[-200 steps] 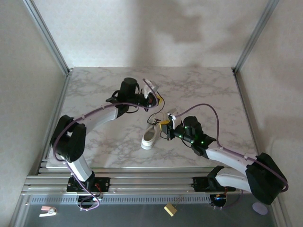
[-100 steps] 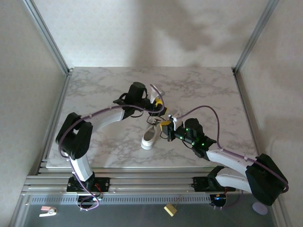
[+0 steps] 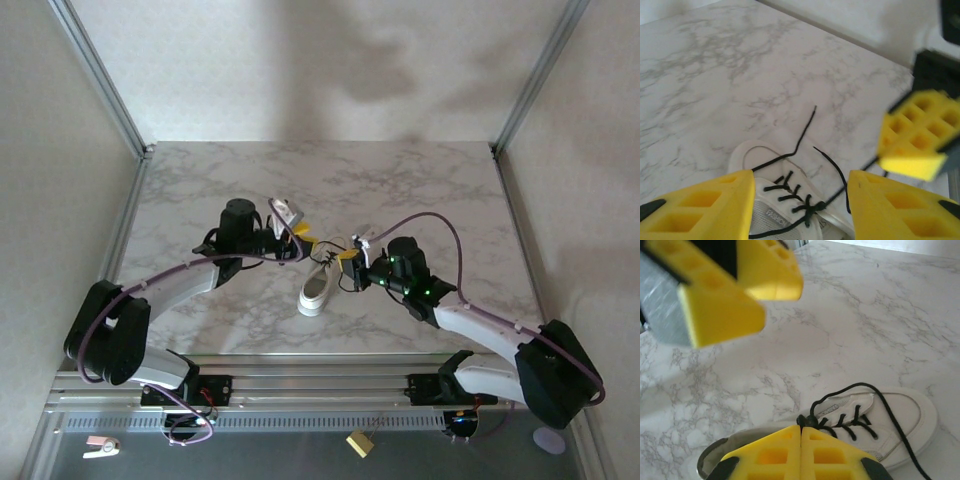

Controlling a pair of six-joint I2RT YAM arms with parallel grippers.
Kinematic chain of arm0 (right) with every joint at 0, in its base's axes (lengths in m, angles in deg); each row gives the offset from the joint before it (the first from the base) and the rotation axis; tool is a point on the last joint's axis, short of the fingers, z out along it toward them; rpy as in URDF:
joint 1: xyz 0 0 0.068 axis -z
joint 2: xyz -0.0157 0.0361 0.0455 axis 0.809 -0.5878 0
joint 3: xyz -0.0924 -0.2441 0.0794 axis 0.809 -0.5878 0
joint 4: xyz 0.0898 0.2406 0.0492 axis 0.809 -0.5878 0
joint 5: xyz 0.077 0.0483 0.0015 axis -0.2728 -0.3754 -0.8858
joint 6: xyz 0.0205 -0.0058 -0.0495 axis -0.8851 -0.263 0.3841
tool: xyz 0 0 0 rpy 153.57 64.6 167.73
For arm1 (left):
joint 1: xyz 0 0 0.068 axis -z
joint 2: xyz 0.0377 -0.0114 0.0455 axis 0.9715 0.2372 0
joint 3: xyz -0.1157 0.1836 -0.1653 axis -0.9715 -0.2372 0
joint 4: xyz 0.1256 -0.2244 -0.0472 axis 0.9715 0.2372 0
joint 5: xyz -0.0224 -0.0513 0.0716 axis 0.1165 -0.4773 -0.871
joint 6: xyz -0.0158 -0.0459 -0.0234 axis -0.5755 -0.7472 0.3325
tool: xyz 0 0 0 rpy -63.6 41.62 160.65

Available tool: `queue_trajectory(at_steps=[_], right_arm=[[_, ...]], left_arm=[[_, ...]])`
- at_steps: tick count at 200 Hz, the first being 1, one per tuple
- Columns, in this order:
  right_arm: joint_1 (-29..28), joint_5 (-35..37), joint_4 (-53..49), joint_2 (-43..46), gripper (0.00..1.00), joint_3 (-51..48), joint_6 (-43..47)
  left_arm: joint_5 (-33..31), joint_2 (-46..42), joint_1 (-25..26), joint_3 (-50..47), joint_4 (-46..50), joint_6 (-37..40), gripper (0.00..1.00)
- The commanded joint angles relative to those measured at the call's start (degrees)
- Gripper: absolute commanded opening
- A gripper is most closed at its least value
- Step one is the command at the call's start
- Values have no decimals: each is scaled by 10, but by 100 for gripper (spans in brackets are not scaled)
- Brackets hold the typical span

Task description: Tie the shoes

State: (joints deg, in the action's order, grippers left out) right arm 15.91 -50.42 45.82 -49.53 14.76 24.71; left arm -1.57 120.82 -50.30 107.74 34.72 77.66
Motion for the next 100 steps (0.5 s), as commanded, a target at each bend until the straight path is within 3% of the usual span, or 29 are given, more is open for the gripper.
queue_trajectory(at_steps=[1,36,100], right_arm=[[12,-36,-26,-11,0,29,20],[14,-48,-31,-21,0,41,22],[14,-39,-35,-9,0,37,19]], left_arm=[[54,-11,12,-3,14,76,50],[39,33,39,43,65,113,50],[43,92,50,87,125,162,39]])
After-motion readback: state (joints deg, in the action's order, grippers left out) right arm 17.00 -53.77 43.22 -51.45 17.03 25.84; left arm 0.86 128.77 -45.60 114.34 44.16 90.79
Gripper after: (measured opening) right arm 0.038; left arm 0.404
